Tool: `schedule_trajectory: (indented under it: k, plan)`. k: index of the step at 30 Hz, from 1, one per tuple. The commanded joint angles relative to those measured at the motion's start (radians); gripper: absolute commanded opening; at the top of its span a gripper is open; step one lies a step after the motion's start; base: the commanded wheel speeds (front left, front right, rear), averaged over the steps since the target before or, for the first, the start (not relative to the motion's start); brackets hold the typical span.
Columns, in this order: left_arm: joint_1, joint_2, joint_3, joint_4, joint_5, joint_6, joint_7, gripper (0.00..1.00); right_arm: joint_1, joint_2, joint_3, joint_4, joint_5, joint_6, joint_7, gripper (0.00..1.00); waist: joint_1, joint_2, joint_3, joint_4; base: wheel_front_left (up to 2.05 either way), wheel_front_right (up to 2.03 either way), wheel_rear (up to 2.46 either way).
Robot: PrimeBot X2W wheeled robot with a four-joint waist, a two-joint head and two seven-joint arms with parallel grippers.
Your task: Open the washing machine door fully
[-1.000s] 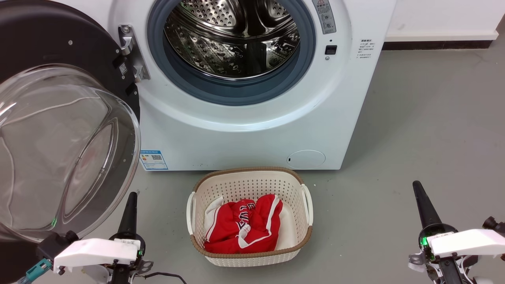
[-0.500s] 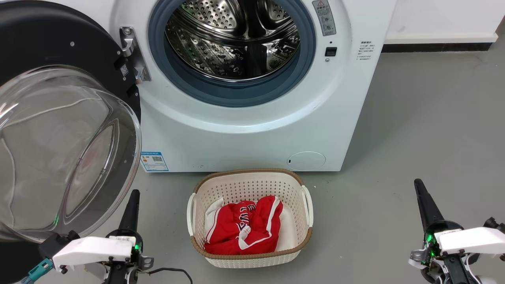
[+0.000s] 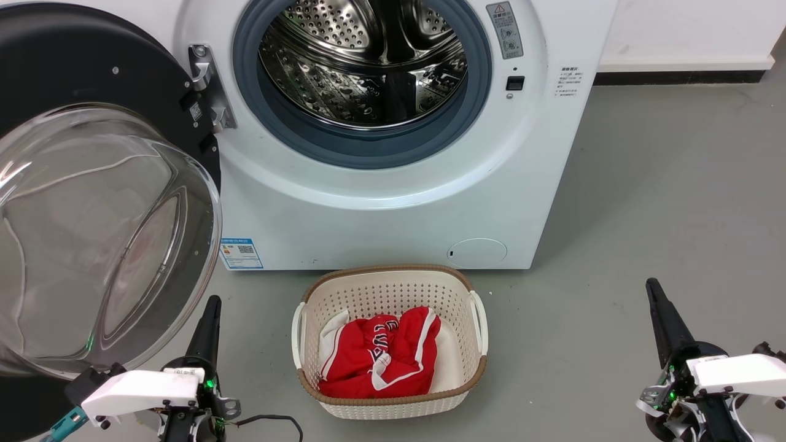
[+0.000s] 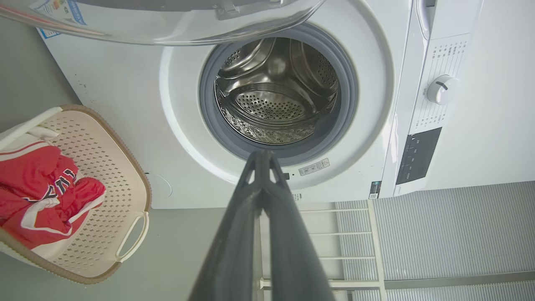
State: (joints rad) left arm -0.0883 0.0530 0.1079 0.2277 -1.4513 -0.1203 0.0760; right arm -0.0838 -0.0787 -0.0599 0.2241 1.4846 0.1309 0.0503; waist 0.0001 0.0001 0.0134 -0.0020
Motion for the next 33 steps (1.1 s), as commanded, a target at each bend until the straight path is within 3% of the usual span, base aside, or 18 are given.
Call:
schedule_trajectory:
  k: [1, 20, 33]
  plan:
    - [-0.019, 0.000, 0.004, 0.001, -0.018, -0.004, 0.005, 0.00, -0.019, -0.001, -0.004, 0.000, 0.021, 0.000, 0.003, 0.00, 0.0000, -0.0001, -0.001, 0.000, 0.00, 0.00, 0.00]
    - [-0.025, -0.004, 0.008, 0.020, -0.164, -0.012, 0.042, 0.00, -0.027, 0.004, -0.020, 0.021, 0.159, 0.000, 0.038, 0.00, -0.0001, -0.0001, -0.010, 0.002, 0.00, 0.00, 0.00]
    - [-0.024, -0.004, 0.008, 0.019, -0.162, -0.013, 0.042, 0.00, -0.027, 0.008, -0.025, 0.021, 0.153, 0.000, 0.042, 0.00, -0.0001, -0.0001, -0.010, 0.002, 0.00, 0.00, 0.00]
